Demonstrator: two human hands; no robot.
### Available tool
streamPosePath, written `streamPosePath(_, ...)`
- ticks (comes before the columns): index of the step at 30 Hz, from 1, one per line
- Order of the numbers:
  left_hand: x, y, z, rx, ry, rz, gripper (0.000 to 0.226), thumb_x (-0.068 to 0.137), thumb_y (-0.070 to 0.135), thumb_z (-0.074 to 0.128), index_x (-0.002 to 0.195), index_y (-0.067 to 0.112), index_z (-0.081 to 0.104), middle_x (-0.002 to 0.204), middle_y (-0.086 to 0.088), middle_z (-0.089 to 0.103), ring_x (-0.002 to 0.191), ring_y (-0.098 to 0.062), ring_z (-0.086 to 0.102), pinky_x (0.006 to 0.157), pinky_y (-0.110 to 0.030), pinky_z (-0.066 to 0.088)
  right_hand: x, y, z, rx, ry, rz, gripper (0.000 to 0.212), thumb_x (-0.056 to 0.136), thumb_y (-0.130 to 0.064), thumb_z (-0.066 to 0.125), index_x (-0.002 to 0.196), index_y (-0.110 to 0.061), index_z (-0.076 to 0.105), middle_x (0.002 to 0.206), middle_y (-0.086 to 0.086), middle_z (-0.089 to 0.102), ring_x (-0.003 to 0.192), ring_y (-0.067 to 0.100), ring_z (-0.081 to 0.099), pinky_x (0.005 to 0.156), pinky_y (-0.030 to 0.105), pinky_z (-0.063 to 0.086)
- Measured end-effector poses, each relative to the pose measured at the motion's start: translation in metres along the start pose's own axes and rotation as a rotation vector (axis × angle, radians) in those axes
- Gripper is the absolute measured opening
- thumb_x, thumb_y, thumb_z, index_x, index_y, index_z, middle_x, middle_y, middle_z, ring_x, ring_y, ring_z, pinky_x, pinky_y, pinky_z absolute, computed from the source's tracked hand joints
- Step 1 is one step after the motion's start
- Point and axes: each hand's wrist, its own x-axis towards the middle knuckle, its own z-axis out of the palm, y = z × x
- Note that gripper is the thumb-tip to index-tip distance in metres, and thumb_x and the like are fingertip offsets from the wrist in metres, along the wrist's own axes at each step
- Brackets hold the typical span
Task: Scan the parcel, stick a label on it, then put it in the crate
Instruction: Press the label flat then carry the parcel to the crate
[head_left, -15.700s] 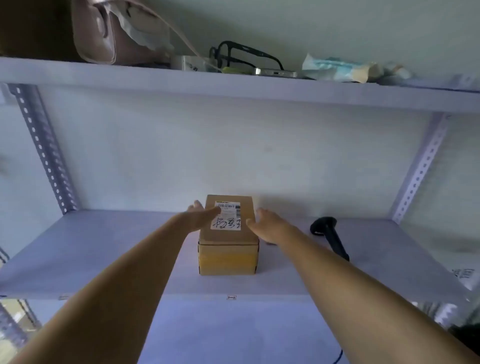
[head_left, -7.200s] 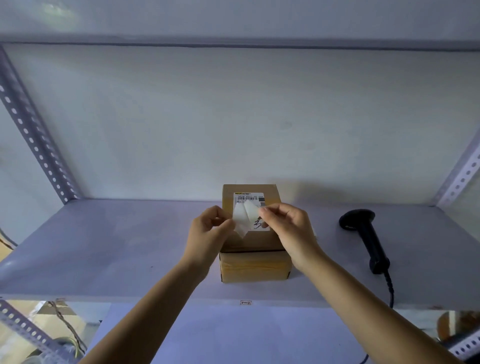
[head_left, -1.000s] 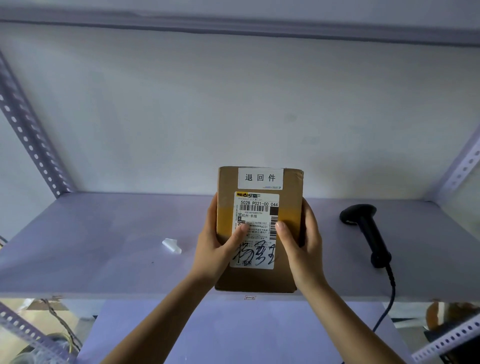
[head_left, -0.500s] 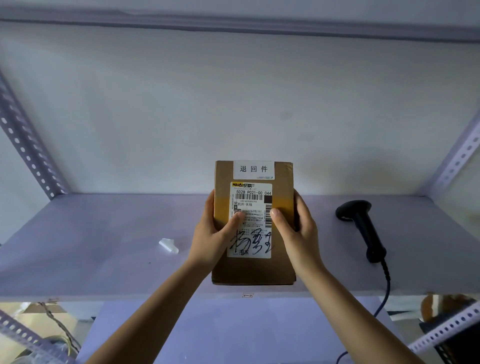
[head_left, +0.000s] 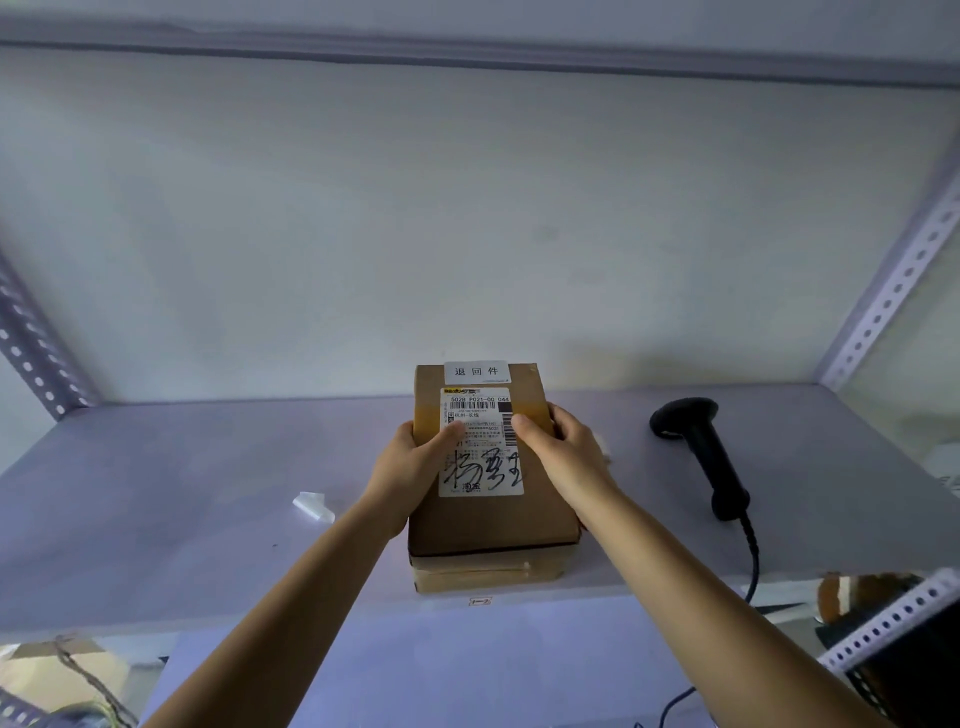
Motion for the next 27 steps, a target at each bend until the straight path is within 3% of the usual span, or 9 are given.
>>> streamPosePath(4, 0.006, -0.001, -0.001, 0.019, 0.003, -0.021, 0.029, 0.087, 0.038, 0.064, 0.105, 0.015, 0.069, 0.096, -0.007, 0.078, 0.089, -0.026, 0.074, 0.088, -0.047, 0.057, 0.009, 0.004, 0.002, -0.027, -0.018, 0.035, 0.023, 0.086, -0.046, 0.062, 0.105, -0.032, 0.066, 0.094, -0.014, 0.072, 0.087, 0.009, 0.068, 0.074, 0.028, 0.055)
streamPosePath(8, 0.011, -0.002, -0.001, 0.01, 0.017, -0.067, 0.038, 0.086, 0.038, 0.065, 0.112, 0.01, 0.068, 0.1, -0.011, 0.077, 0.093, -0.029, 0.072, 0.091, -0.048, 0.055, 0.013, 0.003, 0.002, -0.06, -0.032, 0.045, 0.015, 0.086, -0.047, 0.062, 0.094, -0.035, 0.064, 0.086, -0.014, 0.072, 0.08, 0.011, 0.069, 0.068, 0.026, 0.053)
streamPosePath(18, 0.014, -0.004, -0.001, 0.012, 0.038, -0.077, 0.046, 0.084, 0.04, 0.066, 0.116, 0.006, 0.063, 0.103, -0.013, 0.075, 0.095, -0.031, 0.071, 0.091, -0.05, 0.055, 0.013, 0.002, 0.003, -0.062, -0.028, 0.061, 0.03, 0.086, -0.048, 0.062, 0.109, -0.027, 0.065, 0.089, -0.013, 0.07, 0.081, 0.008, 0.067, 0.07, 0.025, 0.053)
streamPosePath(21, 0.016, -0.006, -0.002, 0.044, 0.034, -0.056, 0.06, 0.082, 0.046, 0.066, 0.127, 0.007, 0.056, 0.11, -0.013, 0.072, 0.099, -0.031, 0.07, 0.091, -0.049, 0.055, 0.013, 0.001, 0.003, -0.064, -0.026, 0.067, 0.032, 0.086, -0.049, 0.062, 0.109, -0.028, 0.065, 0.09, -0.014, 0.07, 0.082, 0.008, 0.068, 0.068, 0.024, 0.053)
streamPosePath(24, 0.025, -0.003, -0.002, 0.359, 0.164, 0.059, 0.082, 0.083, 0.05, 0.062, 0.148, 0.013, 0.026, 0.139, -0.013, 0.052, 0.122, -0.031, 0.055, 0.1, -0.047, 0.048, 0.013, -0.002, 0.003, -0.061, -0.028, 0.073, 0.033, 0.086, -0.049, 0.062, 0.11, -0.026, 0.065, 0.09, -0.013, 0.071, 0.08, 0.008, 0.069, 0.065, 0.024, 0.054)
streamPosePath(27, 0.045, 0.013, 0.002, 0.737, 0.25, 0.217, 0.082, 0.085, 0.05, 0.053, 0.15, 0.015, 0.019, 0.156, -0.01, 0.029, 0.141, -0.031, 0.031, 0.111, -0.049, 0.03, 0.013, -0.003, 0.002, -0.035, -0.045, 0.09, 0.035, 0.086, -0.048, 0.062, 0.112, -0.024, 0.065, 0.091, -0.009, 0.073, 0.078, 0.01, 0.072, 0.062, 0.023, 0.055)
